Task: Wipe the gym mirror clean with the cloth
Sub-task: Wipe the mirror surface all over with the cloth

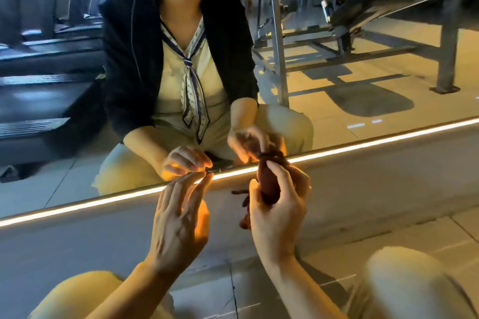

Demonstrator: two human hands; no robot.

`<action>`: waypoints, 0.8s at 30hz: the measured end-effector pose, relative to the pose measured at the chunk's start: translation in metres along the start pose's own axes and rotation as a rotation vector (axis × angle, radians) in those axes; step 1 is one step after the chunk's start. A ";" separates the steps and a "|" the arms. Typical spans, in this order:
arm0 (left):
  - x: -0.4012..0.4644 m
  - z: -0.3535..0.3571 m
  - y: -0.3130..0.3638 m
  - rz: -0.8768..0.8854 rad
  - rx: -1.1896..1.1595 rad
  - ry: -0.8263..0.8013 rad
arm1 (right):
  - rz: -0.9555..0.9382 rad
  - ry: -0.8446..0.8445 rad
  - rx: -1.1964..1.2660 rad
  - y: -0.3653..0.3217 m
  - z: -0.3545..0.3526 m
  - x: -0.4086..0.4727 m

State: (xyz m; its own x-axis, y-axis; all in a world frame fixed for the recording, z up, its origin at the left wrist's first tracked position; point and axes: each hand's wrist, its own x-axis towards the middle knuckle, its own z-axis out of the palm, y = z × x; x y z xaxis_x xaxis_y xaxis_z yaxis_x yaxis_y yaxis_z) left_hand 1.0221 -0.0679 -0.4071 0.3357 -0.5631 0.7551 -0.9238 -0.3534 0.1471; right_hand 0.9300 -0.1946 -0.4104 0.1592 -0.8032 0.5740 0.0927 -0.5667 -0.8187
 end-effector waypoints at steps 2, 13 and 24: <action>-0.008 -0.011 -0.011 -0.047 0.006 0.004 | 0.050 0.069 0.084 -0.003 -0.006 0.017; -0.021 -0.032 -0.023 -0.088 0.025 -0.112 | -0.173 -0.025 -0.130 -0.034 0.026 -0.006; -0.026 -0.046 -0.033 -0.136 0.019 -0.155 | -0.239 -0.093 -0.264 -0.043 0.052 -0.032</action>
State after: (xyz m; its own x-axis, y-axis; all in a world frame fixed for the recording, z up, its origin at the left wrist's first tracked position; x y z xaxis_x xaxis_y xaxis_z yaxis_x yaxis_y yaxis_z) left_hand 1.0354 -0.0074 -0.4021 0.4831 -0.6165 0.6217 -0.8646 -0.4478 0.2279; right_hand 0.9719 -0.1348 -0.3942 0.2532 -0.6290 0.7350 -0.1172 -0.7741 -0.6221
